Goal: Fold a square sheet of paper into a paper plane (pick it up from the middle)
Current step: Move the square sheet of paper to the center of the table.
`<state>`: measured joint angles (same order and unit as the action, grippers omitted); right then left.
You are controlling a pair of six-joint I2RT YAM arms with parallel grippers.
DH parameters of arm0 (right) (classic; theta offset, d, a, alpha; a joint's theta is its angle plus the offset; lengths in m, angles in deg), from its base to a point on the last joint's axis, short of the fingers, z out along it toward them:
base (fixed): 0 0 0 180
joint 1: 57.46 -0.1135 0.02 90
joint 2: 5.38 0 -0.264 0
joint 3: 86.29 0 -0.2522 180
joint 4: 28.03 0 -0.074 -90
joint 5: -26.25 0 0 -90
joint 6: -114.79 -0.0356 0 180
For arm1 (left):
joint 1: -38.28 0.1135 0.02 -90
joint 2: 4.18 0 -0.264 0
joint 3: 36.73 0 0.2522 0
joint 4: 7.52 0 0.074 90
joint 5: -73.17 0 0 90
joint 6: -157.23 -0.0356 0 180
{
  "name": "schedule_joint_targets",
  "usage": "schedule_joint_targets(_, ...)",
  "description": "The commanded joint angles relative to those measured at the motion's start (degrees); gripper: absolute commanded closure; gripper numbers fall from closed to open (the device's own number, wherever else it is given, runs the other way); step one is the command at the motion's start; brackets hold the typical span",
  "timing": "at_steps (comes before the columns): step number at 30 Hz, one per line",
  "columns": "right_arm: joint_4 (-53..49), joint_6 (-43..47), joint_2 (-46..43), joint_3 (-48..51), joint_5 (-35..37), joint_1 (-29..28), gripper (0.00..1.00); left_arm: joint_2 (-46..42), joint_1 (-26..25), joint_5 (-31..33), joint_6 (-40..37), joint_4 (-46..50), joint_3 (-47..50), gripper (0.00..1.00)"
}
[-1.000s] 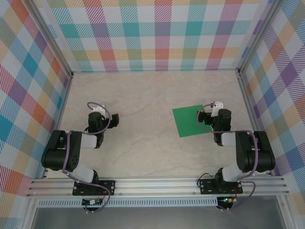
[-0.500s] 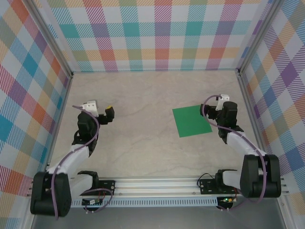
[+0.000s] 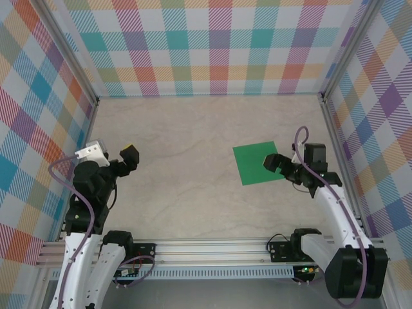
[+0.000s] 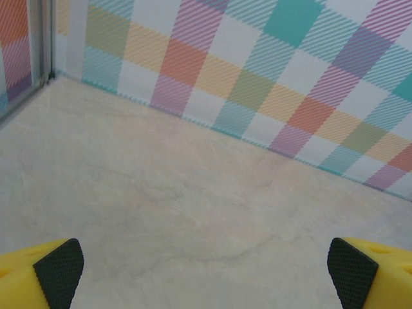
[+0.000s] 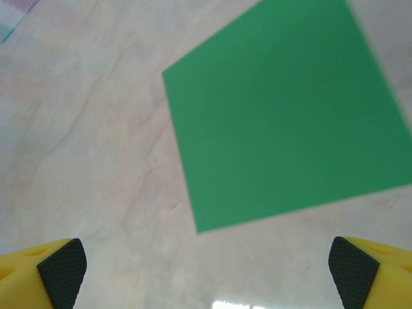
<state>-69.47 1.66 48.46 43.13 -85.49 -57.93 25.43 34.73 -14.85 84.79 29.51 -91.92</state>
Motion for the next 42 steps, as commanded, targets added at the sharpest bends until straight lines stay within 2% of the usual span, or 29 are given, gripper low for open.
schedule_joint_targets(1, -2.5, 0.6, -5.9, 2.1, -12.5, -0.2, 0.00, -1.0, 0.8, 1.5, 11.5, 12.7, -1.2, 0.00)
schedule_joint_targets(8, -4.9, -1.8, -13.0, 5.0, -16.8, -0.2, 0.00, 0.1, 0.8, -10.0, 12.7, 15.2, 0.0, 0.00)
schedule_joint_targets(13, -5.5, -1.8, -9.2, 4.3, -17.6, -0.2, 0.00, 4.0, 0.8, -11.2, 10.3, 19.6, -3.6, 0.00)
schedule_joint_targets(16, -4.7, -1.5, -4.5, 3.2, -17.4, -0.3, 0.00, 4.4, 0.8, -12.3, 8.4, 21.2, -5.1, 0.00)
schedule_joint_targets(20, -2.1, -1.9, 2.4, 0.9, -17.2, -1.4, 0.04, 2.9, 0.8, -9.3, 4.6, 23.6, -6.0, 0.00)
schedule_joint_targets(23, -2.1, -1.1, 8.3, -1.6, -12.9, -2.4, 0.04, 1.3, 0.8, -7.6, 3.0, 23.5, -4.3, 0.00)
schedule_joint_targets(29, 1.0, 0.2, 25.2, -9.9, -10.1, -4.9, 0.07, 2.5, 0.8, -8.3, 1.8, 23.4, -2.4, 0.00)
schedule_joint_targets(32, 2.7, -0.8, 35.2, -15.6, -7.6, -7.7, 0.12, 4.2, 0.8, -7.8, 0.5, 23.0, -2.3, 0.00)
schedule_joint_targets(35, 3.8, -0.4, 42.9, -20.3, -4.7, -10.3, 0.14, 5.4, 0.8, -4.4, -1.2, 23.8, -2.9, 0.00)
schedule_joint_targets(37, 2.5, -0.6, 47.4, -23.5, -0.6, -11.2, 0.16, 5.8, 0.8, -3.7, -1.1, 23.0, -2.4, 0.00)
schedule_joint_targets(40, -0.3, -1.3, 51.7, -26.8, 2.0, -11.4, 0.22, 6.9, 0.8, -2.6, -1.0, 22.3, -1.9, 0.00)
schedule_joint_targets(42, -4.0, -2.2, 52.6, -28.4, 3.1, -11.6, 0.22, 7.5, 0.7, -0.6, -0.6, 23.3, -2.5, 0.00)
